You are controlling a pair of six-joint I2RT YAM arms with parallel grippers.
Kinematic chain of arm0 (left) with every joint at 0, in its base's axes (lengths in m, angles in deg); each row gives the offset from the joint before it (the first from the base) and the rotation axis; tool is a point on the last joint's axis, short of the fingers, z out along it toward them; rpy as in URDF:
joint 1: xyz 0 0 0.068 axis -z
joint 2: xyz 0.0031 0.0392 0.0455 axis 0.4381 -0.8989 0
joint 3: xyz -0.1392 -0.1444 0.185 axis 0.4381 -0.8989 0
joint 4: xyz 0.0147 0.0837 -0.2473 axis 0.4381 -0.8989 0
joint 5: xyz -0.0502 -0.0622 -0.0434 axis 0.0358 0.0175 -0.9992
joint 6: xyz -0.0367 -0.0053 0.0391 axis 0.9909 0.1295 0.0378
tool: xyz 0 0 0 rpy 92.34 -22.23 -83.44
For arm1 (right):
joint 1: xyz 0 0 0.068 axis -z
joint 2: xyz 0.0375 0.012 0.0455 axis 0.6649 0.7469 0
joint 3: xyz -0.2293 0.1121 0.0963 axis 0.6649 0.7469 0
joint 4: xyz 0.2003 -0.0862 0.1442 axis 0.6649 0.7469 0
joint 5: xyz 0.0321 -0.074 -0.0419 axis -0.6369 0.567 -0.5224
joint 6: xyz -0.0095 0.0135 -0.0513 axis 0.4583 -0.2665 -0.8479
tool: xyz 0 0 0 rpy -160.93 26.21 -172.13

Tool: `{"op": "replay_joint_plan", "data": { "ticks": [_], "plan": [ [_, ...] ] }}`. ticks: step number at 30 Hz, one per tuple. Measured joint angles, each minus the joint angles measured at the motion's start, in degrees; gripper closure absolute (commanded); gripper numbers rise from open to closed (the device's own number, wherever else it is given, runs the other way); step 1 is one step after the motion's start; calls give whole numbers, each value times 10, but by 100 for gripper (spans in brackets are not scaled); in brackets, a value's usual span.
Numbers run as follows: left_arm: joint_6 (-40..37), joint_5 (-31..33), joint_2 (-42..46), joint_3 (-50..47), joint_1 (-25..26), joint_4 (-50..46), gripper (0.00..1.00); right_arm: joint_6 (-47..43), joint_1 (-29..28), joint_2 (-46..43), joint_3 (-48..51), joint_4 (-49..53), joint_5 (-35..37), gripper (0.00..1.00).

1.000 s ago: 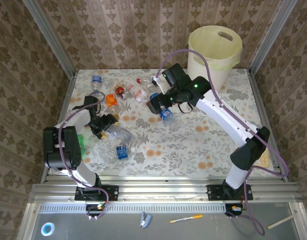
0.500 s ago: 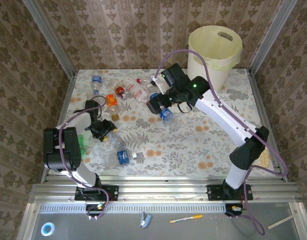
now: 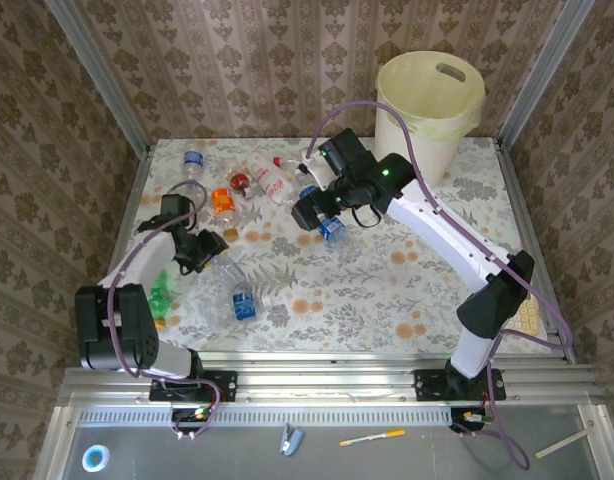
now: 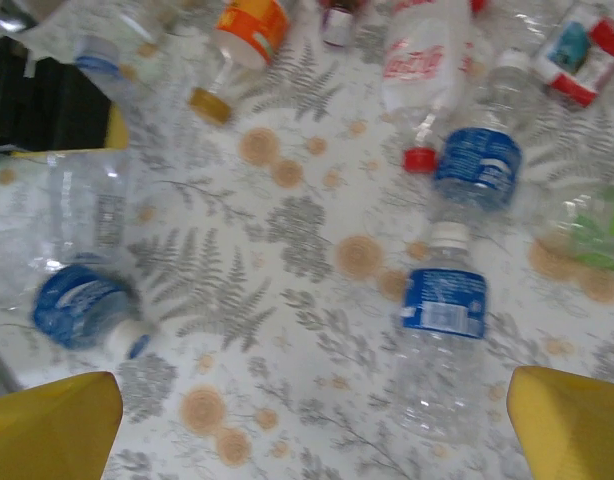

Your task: Throw the plastic bottles in the bin

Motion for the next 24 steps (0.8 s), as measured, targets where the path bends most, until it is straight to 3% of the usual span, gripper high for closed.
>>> {"op": "replay_joint_plan", "data": {
  "ticks": [10,16,24],
  "plan": [
    [-50,-13,118,57,48,-11,56,43,-2,0,67,-81,-162,0],
    [-67,-60,123,108,76,1,56,63,-10,0,85,-135,-232,0],
    [-69,-116,102,188,123,29,56,75,-19,0,100,-179,-263,0]
  ]
}}
